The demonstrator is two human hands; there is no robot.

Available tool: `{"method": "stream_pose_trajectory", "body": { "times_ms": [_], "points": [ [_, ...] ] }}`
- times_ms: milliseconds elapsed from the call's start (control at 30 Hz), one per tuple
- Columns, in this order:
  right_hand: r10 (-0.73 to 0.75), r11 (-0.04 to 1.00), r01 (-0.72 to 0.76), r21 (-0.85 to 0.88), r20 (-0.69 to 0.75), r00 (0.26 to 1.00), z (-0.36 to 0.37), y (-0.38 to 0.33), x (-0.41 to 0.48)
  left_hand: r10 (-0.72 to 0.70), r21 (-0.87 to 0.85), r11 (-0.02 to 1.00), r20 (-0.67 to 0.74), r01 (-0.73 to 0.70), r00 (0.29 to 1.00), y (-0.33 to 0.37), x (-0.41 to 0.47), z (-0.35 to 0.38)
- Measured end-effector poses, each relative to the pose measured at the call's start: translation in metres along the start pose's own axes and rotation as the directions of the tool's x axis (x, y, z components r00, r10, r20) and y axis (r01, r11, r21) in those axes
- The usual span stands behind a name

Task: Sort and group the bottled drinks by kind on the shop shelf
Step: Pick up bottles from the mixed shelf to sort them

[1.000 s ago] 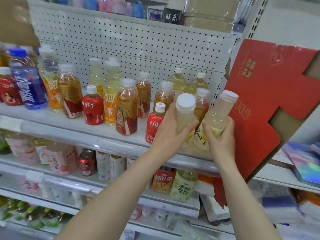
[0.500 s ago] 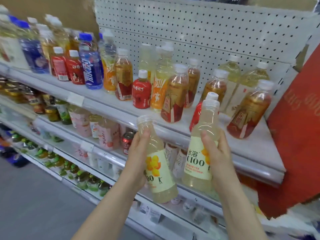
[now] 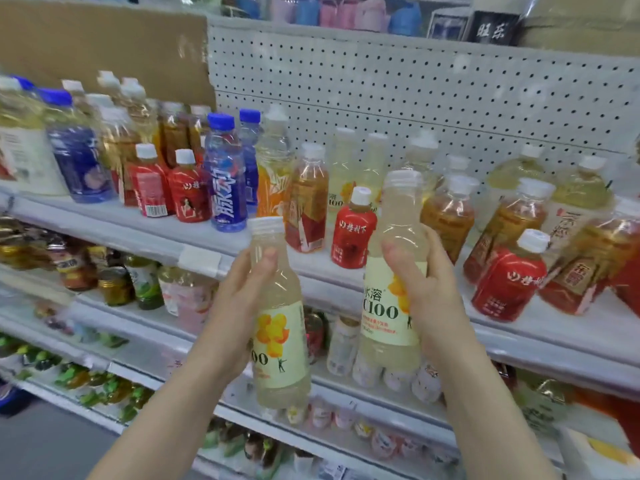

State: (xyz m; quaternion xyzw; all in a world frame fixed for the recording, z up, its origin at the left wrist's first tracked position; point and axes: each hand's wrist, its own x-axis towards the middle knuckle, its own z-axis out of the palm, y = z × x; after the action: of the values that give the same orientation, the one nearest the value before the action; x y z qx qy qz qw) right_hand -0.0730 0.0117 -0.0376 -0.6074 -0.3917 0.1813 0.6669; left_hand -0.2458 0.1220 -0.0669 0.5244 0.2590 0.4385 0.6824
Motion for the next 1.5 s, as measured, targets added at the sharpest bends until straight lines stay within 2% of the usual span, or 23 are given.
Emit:
{"method": "stream_pose_trajectory", "body": {
  "times_ms": [200, 333, 433, 533, 667, 833, 933, 1033, 1100, 1200, 1233, 1333, 1367, 1400, 1500],
  "points": [
    [-0.181, 0.973, 0.16, -0.167, -0.119, 0.976, 0.038, -0.08, 0.061, 0.109, 0.018, 0.994, 0.121, -0.112, 0.987, 0.056, 0.058, -0.024],
    [-0.379, 0.886, 0.284, -0.366, -0.22, 0.899, 0.064, -0.114, 0.129, 0.181, 0.012, 0.983, 0.151, -0.185, 0.972, 0.081, 0.092, -0.027],
    [-0.425, 0.822, 0.26, -0.507, -0.242, 0.872, 0.076, -0.115, 0.179, 0.195, 0.01, 0.98, 0.149, -0.198, 0.969, 0.087, 0.111, -0.033],
    [-0.393, 0.749, 0.149, -0.645, -0.252, 0.884, 0.079, -0.097, 0.211, 0.195, 0.0, 0.98, 0.149, -0.197, 0.969, 0.084, 0.124, -0.041],
    [-0.301, 0.695, 0.026, -0.719, -0.258, 0.918, 0.078, -0.074, 0.228, 0.183, -0.011, 0.983, 0.167, -0.184, 0.969, 0.077, 0.137, -0.049],
    [-0.041, 0.699, -0.087, -0.71, -0.162, 0.986, 0.087, -0.05, 0.235, 0.138, -0.005, 0.99, 0.208, -0.14, 0.968, 0.068, 0.153, -0.055],
    [0.122, 0.753, -0.188, -0.63, -0.147, 0.982, 0.091, -0.035, 0.241, 0.105, 0.001, 0.994, 0.241, -0.109, 0.965, 0.064, 0.16, -0.064],
    [0.248, 0.705, -0.266, -0.657, -0.123, 0.961, 0.094, -0.024, 0.242, 0.076, 0.021, 0.996, 0.283, -0.085, 0.956, 0.06, 0.166, -0.074],
    [0.267, 0.688, -0.274, -0.672, -0.116, 0.957, 0.095, -0.02, 0.24, 0.07, 0.023, 0.996, 0.313, -0.082, 0.947, 0.057, 0.169, -0.079],
    [0.277, 0.717, -0.303, -0.628, -0.142, 0.95, 0.094, -0.026, 0.234, 0.077, 0.021, 0.996, 0.35, -0.09, 0.934, 0.054, 0.171, -0.082],
    [0.234, 0.712, -0.289, -0.64, -0.172, 0.957, 0.096, -0.034, 0.228, 0.076, 0.027, 0.995, 0.368, -0.093, 0.927, 0.053, 0.171, -0.082],
    [-0.084, 0.695, -0.11, -0.711, -0.232, 0.969, 0.106, -0.065, 0.197, 0.081, 0.094, 0.987, 0.429, -0.133, 0.9, 0.05, 0.172, -0.077],
    [-0.129, 0.727, -0.037, -0.686, -0.19, 0.973, 0.112, -0.076, 0.181, 0.097, 0.114, 0.98, 0.446, -0.163, 0.89, 0.049, 0.172, -0.073],
    [-0.103, 0.762, 0.005, -0.647, -0.114, 0.988, 0.12, -0.085, 0.165, 0.106, 0.127, 0.975, 0.46, -0.184, 0.882, 0.05, 0.171, -0.067],
    [0.057, 0.8, 0.026, -0.599, 0.118, 0.991, 0.141, -0.096, 0.131, 0.141, 0.141, 0.961, 0.487, -0.237, 0.862, 0.048, 0.169, -0.049]
  ]
}}
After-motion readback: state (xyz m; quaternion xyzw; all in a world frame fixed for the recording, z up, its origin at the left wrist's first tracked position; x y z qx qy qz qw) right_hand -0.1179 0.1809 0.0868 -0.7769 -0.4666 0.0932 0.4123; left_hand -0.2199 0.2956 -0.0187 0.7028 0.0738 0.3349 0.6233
